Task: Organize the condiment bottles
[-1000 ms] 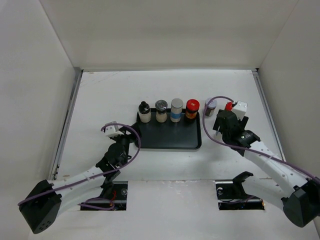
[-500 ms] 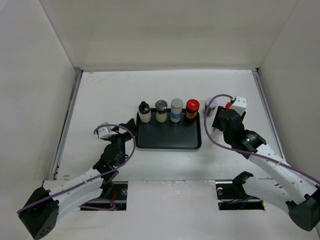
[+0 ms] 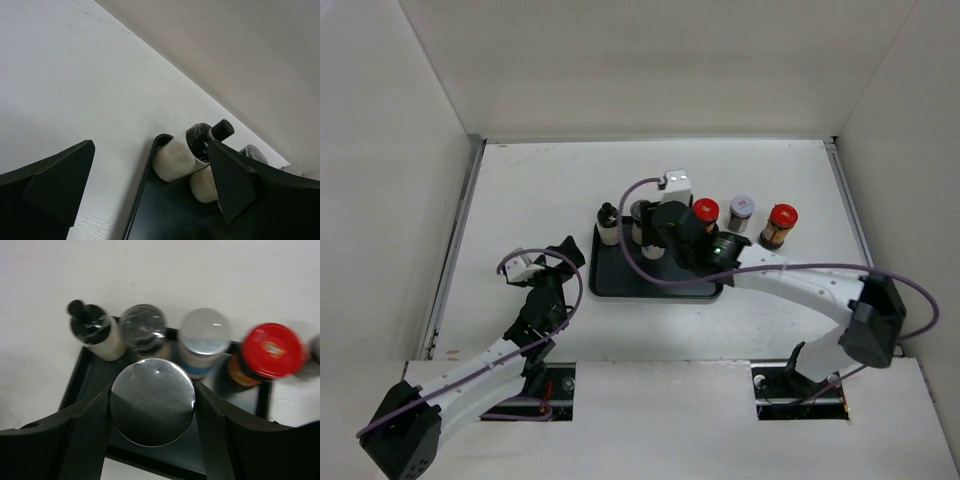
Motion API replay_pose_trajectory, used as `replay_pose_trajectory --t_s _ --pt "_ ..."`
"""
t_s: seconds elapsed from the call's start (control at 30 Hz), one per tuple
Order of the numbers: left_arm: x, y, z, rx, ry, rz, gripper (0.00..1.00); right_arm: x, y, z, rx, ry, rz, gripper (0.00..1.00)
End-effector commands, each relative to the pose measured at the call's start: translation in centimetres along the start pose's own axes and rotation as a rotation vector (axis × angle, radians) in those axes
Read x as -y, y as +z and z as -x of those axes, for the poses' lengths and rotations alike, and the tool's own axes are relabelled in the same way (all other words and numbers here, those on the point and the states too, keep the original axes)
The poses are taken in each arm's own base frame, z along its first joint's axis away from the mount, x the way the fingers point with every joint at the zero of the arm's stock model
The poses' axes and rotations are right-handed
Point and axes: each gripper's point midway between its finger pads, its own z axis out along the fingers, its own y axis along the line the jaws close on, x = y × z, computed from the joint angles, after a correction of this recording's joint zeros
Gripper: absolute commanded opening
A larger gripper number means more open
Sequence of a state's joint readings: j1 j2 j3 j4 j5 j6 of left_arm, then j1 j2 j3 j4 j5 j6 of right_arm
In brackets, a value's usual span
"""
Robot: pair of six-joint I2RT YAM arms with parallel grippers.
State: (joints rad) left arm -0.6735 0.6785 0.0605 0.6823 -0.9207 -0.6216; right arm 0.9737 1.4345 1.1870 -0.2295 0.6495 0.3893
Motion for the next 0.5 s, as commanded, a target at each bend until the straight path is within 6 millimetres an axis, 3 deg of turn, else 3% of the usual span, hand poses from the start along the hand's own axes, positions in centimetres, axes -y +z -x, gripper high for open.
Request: replay_pose_trajectory --t_s 0.0,0.27,0.47 --pt "-1.4 0.4 0.1 0.023 -0.006 0.048 1.00 -6.4 0.3 5.7 0.148 0.098 0.162 0.48" --pt "-3.0 0.7 0.3 0.049 -0.027 0.098 1.00 -13.0 1.5 3.0 0.112 0.050 0.265 0.49" --pt "-3.7 0.7 0.6 0.078 -0.063 0.105 1.00 -15.4 2.2 -0.3 0.064 0.015 0.285 0.50"
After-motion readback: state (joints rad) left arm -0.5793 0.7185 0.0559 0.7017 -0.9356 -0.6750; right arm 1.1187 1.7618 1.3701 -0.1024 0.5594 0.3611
